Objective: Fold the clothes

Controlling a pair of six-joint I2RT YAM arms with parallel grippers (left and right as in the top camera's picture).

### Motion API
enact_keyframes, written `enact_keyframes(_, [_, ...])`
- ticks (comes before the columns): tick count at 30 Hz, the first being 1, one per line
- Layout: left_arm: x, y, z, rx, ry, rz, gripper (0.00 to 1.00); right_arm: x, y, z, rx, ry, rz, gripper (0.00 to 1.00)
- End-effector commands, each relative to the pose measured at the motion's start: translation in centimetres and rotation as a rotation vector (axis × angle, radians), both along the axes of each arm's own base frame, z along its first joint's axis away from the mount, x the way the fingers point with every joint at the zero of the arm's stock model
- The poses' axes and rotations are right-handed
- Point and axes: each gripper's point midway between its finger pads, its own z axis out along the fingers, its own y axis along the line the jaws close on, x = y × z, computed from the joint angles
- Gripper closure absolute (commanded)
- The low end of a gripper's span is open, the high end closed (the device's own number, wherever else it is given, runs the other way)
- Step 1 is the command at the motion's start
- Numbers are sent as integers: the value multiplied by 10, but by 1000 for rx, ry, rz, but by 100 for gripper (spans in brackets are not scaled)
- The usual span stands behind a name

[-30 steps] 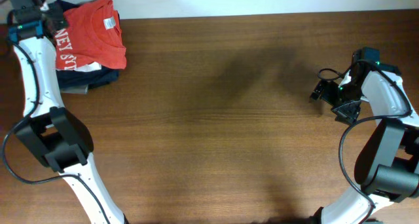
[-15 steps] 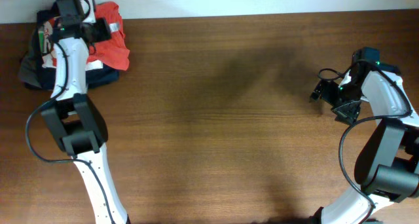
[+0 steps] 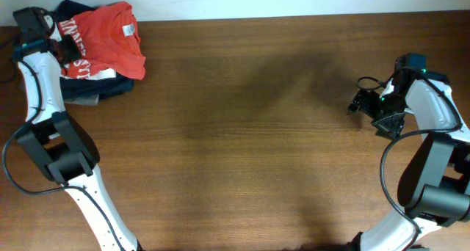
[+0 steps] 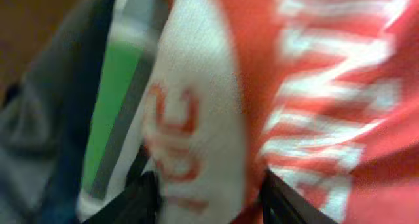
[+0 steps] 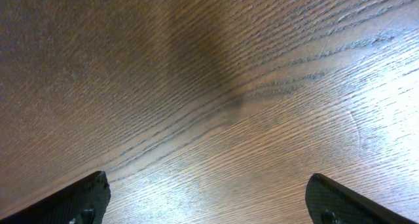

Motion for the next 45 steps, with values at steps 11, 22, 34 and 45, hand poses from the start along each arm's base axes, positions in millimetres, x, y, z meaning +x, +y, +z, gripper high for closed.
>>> enact_keyframes(11, [-64,-41,259,4,-358,-21,1,3,-5,3,-15,-9,-10,1])
enact_keyframes(22, [-156,-155,211,-394,36,-247,1,3,-5,3,-16,-9,-10,1])
enact_keyframes(34, [-168,-298,248,-89,23,-552,1,3,-5,3,-16,-9,-10,1])
enact_keyframes(45, [-172,-298,246,-93,42,-551,1,12,14,42,-48,-121,43,1])
